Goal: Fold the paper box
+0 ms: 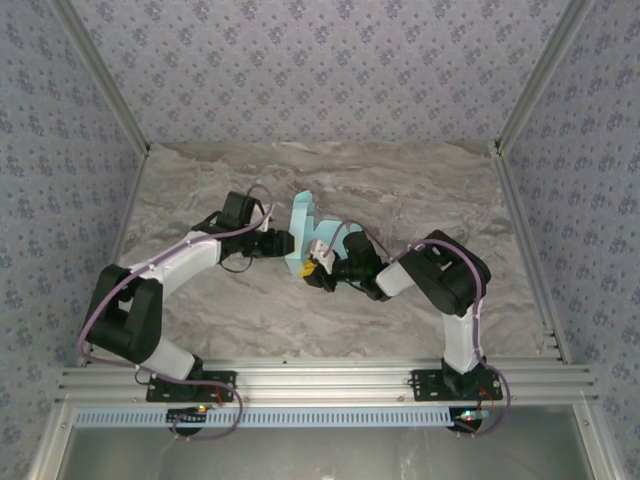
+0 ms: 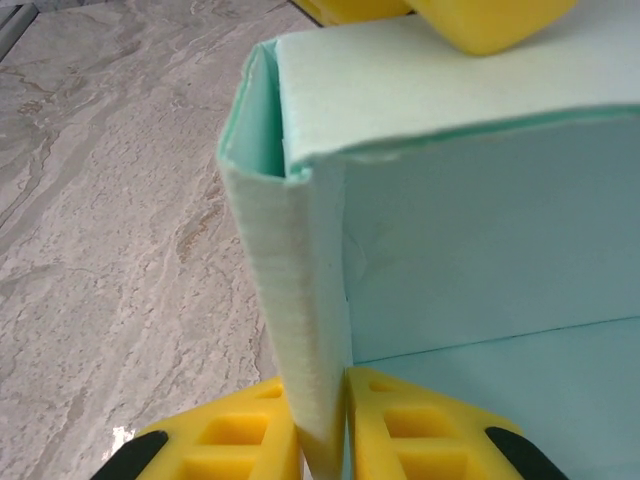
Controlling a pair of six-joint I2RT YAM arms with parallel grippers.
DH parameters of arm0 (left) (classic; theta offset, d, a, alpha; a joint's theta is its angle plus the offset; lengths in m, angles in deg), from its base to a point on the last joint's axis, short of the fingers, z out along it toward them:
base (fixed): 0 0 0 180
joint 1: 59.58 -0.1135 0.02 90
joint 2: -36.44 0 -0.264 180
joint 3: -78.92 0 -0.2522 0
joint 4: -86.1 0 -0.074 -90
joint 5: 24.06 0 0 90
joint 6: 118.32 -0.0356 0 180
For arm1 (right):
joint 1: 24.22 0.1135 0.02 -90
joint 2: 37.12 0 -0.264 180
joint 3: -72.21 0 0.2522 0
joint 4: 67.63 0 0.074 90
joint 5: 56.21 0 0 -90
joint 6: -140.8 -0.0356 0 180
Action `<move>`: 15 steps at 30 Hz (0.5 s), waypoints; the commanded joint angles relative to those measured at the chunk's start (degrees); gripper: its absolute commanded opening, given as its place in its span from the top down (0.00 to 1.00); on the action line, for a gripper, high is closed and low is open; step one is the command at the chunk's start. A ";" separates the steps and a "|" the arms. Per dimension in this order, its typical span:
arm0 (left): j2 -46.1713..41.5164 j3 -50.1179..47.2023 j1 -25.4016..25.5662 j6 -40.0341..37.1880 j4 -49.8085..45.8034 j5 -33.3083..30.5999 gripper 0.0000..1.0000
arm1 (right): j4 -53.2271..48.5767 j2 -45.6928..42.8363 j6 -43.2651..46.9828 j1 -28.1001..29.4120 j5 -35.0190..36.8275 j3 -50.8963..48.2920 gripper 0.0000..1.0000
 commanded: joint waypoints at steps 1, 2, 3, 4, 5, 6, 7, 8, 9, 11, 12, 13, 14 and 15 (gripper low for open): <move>1.67 1.95 0.85 -2.51 -2.34 -3.66 0.53 | -0.41 1.53 -0.14 0.55 -1.69 1.43 0.81; 1.82 1.98 1.20 -2.97 -2.33 -3.72 0.53 | -0.51 1.53 -0.06 0.55 -1.87 1.62 0.80; 2.20 2.22 1.56 -3.35 -2.53 -3.98 0.53 | -0.55 1.53 0.10 0.56 -1.96 1.78 0.80; 2.54 2.40 1.93 -3.67 -2.68 -4.18 0.53 | -0.61 1.54 0.19 0.64 -1.98 1.90 0.78; 2.88 2.51 2.16 -4.01 -2.77 -4.14 0.53 | -0.55 1.49 0.29 0.68 -1.98 2.00 0.76; 3.19 2.60 2.39 -4.46 -2.85 -4.18 0.53 | -0.31 1.41 0.30 0.67 -1.85 2.00 0.75; 3.50 2.67 2.63 -4.90 -2.98 -4.28 0.53 | -0.10 1.27 0.23 0.70 -1.68 2.01 0.74; 3.78 2.69 2.72 -5.25 -3.20 -4.35 0.53 | 0.03 1.12 0.21 0.63 -1.43 2.01 0.72; 4.12 2.82 2.82 -5.71 -3.58 -4.36 0.53 | 0.24 1.02 0.21 0.56 -1.20 1.86 0.70; 4.64 3.24 3.09 -7.09 -4.63 -4.36 0.53 | 1.10 0.76 0.39 0.47 -0.82 1.46 0.65; 4.90 3.60 3.24 -7.78 -5.24 -4.25 0.52 | 1.59 0.59 0.38 0.43 -0.48 1.21 0.64; 5.19 3.94 3.28 -8.32 -5.86 -4.14 0.52 | 2.17 0.48 0.66 0.33 -0.46 0.97 0.63; 5.55 4.22 3.37 -8.77 -6.33 -3.96 0.52 | 3.31 0.39 1.39 0.41 -0.64 0.36 0.62; 5.78 4.39 3.36 -9.08 -6.61 -3.84 0.52 | 4.62 0.39 1.89 0.49 -0.66 -0.31 0.61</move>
